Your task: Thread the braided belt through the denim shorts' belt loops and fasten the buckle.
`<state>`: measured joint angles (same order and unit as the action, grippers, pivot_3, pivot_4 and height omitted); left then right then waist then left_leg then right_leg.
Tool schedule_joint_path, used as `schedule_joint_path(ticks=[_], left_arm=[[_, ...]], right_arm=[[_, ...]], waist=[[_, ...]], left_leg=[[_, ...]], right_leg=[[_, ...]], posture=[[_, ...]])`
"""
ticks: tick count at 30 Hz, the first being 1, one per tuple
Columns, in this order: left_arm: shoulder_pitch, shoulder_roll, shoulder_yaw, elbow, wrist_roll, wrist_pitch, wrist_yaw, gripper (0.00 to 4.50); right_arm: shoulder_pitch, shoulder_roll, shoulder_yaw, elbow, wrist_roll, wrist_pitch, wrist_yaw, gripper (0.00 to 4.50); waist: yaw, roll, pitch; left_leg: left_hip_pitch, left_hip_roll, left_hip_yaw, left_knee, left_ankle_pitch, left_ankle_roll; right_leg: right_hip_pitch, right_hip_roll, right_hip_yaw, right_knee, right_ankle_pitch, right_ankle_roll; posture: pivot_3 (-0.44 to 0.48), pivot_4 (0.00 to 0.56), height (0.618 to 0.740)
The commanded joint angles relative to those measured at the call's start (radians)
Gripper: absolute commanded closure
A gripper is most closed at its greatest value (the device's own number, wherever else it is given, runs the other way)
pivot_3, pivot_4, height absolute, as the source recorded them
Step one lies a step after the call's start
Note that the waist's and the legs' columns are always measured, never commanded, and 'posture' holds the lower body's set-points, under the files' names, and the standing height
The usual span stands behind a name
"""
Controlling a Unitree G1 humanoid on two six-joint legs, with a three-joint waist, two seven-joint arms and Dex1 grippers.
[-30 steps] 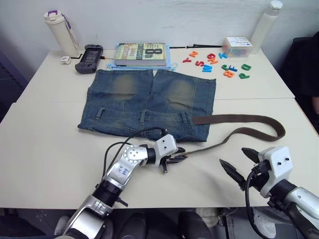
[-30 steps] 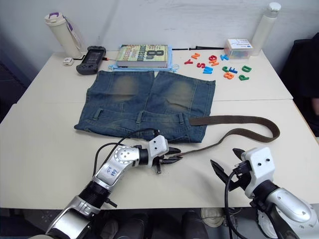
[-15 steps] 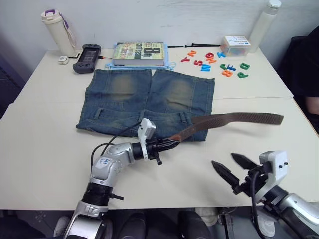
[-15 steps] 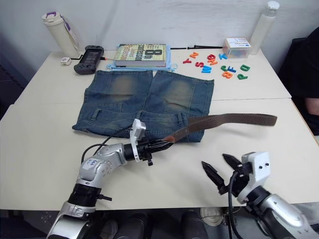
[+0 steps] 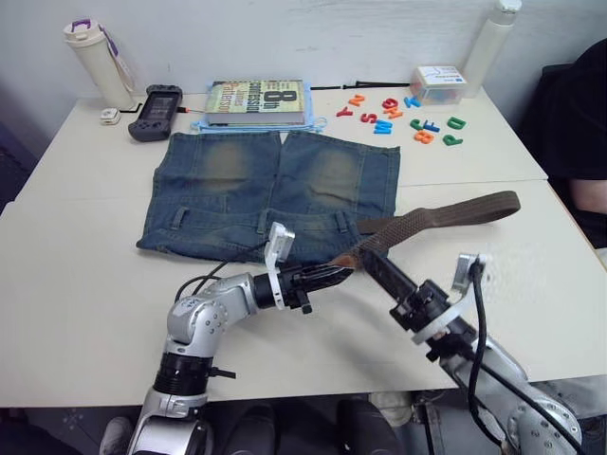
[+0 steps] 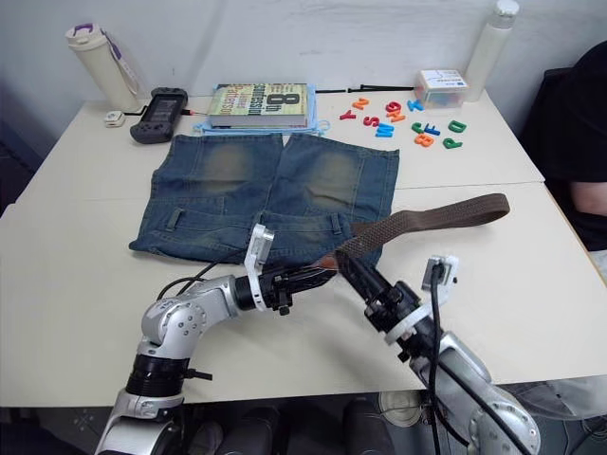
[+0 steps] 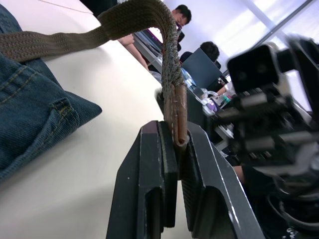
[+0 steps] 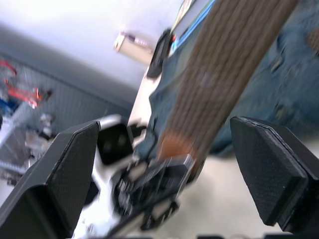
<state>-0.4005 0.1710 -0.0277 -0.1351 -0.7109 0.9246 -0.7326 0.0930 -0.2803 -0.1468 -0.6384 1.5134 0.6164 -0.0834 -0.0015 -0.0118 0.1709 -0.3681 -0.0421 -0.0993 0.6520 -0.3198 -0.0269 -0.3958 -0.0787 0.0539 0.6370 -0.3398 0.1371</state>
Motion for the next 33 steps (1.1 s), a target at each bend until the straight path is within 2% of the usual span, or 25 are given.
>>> schedule_joint_path(ticks=[1,11,12,14,15,20,21,24,26,31,33], left_arm=[[0.005,0.013,-0.003,-0.047,-0.041,0.010,-0.017,4.36],[0.005,0.017,-0.030,-0.054,-0.033,-0.011,-0.021,4.36],[0.006,0.018,-0.031,-0.052,-0.033,-0.012,-0.022,4.41],[0.005,0.021,-0.032,-0.049,-0.032,-0.016,-0.023,4.41],[0.004,0.023,-0.031,-0.047,-0.032,-0.016,-0.023,4.41],[-0.005,0.026,-0.026,-0.031,-0.028,-0.032,-0.017,4.41],[-0.009,0.025,-0.024,-0.026,-0.025,-0.035,-0.012,4.41],[-0.016,0.028,-0.026,-0.021,-0.018,-0.038,-0.011,4.41],[-0.012,0.034,-0.034,-0.027,-0.019,-0.042,-0.026,3.56],[-0.015,0.035,-0.045,-0.034,0.040,-0.095,0.013,1.97],[-0.012,0.040,-0.017,-0.038,0.040,-0.103,0.033,1.97]], right_arm=[[-0.028,0.001,-0.043,0.008,0.055,-0.044,0.022,0.00],[-0.052,-0.018,-0.009,0.016,0.026,-0.045,0.034,0.00],[-0.055,-0.015,-0.012,0.018,0.024,-0.050,0.032,0.52],[-0.058,-0.011,-0.018,0.022,0.021,-0.058,0.030,1.12],[-0.059,-0.010,-0.023,0.022,0.016,-0.063,0.035,1.74],[-0.050,-0.012,-0.024,0.004,0.016,-0.073,0.064,4.16],[-0.050,-0.012,-0.022,0.004,0.015,-0.073,0.064,4.42],[-0.051,-0.010,-0.017,0.012,0.008,-0.073,0.057,4.42],[-0.053,-0.008,-0.015,0.017,0.000,-0.076,0.051,4.50],[-0.070,0.004,-0.022,0.033,-0.032,-0.099,0.022,4.50],[-0.100,0.017,-0.044,0.058,-0.061,-0.130,-0.025,4.50]], waist=[[0.000,0.000,0.000],[-0.001,0.000,0.000],[-0.001,0.000,0.000],[0.000,0.000,0.000],[0.000,0.000,0.000],[0.000,0.000,0.000],[0.000,0.000,0.000],[0.000,0.000,0.000],[0.000,0.000,0.000],[-0.001,0.000,0.000],[-0.001,0.001,0.000]], left_leg=[[0.000,0.000,0.000,0.000,0.000,0.000],[0.000,0.000,0.000,0.000,0.000,0.000],[0.000,0.000,0.000,0.000,0.000,0.000],[0.000,0.000,0.000,0.000,0.000,0.000],[0.000,0.000,0.000,0.000,0.000,0.000],[0.000,0.000,0.000,0.000,0.000,0.000],[0.000,0.000,0.000,0.000,0.000,0.000],[0.000,0.000,0.000,0.000,0.000,0.000],[0.000,0.000,0.000,0.000,0.000,0.000],[-0.001,0.000,0.000,0.000,0.000,0.000],[0.000,0.000,0.000,-0.001,0.000,0.000]], right_leg=[[0.000,0.000,0.000,0.000,0.000,0.000],[0.000,0.000,0.000,0.000,0.000,0.000],[0.000,0.000,0.000,0.000,0.000,0.000],[0.000,0.000,0.000,0.000,0.000,0.000],[0.000,0.000,0.000,0.000,0.000,0.000],[0.000,0.000,0.000,0.000,0.000,0.000],[0.000,0.000,0.000,0.000,0.000,0.000],[0.000,0.000,0.000,0.000,0.000,0.000],[0.000,0.000,0.000,0.000,0.000,0.000],[0.000,0.000,0.000,-0.001,0.000,0.000],[0.000,0.000,0.000,-0.001,0.000,0.000]], posture=[[0.000,0.150,0.740],[0.000,0.150,0.740],[0.000,0.150,0.740],[0.000,0.150,0.740],[0.000,0.150,0.740],[0.000,0.150,0.740],[0.000,0.150,0.740],[0.000,0.150,0.740],[0.000,0.150,0.740],[0.000,0.150,0.740],[0.000,0.150,0.740]])
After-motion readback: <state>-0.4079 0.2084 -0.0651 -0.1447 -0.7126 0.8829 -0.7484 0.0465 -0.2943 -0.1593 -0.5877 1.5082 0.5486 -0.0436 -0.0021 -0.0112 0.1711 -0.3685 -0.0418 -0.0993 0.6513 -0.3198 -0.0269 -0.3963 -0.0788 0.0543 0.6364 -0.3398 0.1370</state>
